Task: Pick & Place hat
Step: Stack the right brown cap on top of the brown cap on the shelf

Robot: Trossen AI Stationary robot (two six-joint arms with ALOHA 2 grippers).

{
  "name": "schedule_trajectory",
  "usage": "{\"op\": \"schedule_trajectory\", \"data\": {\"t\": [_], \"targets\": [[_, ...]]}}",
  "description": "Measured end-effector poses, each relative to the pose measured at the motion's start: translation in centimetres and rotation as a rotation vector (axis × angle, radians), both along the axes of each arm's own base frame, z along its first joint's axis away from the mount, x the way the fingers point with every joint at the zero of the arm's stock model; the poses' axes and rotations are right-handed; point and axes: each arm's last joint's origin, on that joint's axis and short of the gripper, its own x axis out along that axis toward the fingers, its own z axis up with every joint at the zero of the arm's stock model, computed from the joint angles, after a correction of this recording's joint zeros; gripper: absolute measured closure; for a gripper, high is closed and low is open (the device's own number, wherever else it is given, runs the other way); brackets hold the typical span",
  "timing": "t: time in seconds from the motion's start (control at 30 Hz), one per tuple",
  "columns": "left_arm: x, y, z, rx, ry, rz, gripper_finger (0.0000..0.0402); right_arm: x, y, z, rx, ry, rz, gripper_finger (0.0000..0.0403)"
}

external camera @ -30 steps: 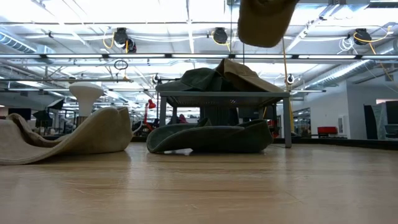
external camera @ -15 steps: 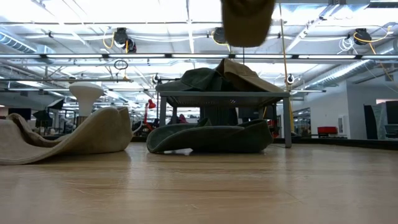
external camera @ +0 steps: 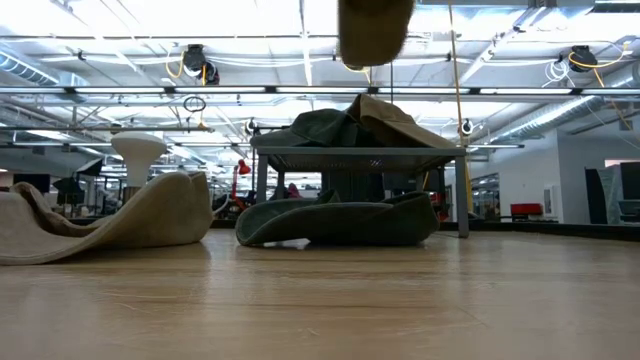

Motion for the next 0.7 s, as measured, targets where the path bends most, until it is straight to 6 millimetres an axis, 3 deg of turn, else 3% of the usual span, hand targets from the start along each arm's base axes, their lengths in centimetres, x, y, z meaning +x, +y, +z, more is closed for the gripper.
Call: {"op": "schedule_trajectory", "data": {"t": [0.17,0.33,0.5,0.7], "targets": [[0.0,-0.2,0.0,-0.036,-0.001,-0.04,0.0316,-2.2,-0.7,-0.1,0.107,-0.077,0.031,0.0391],[0.0,-0.2,0.0,-0.046,-0.001,-0.049,0.0316,-5.2,-0.9,-0.4,0.328,-0.217,0.182,0.0391],[0.0,-0.2,0.0,-0.051,-0.002,-0.045,0.0316,-7.3,-0.5,-0.5,0.485,-0.33,0.223,0.0391],[0.0,-0.2,0.0,-0.07,-0.006,-0.026,0.0316,-10.2,-0.4,-0.5,0.765,-0.585,0.252,0.0391]]}}
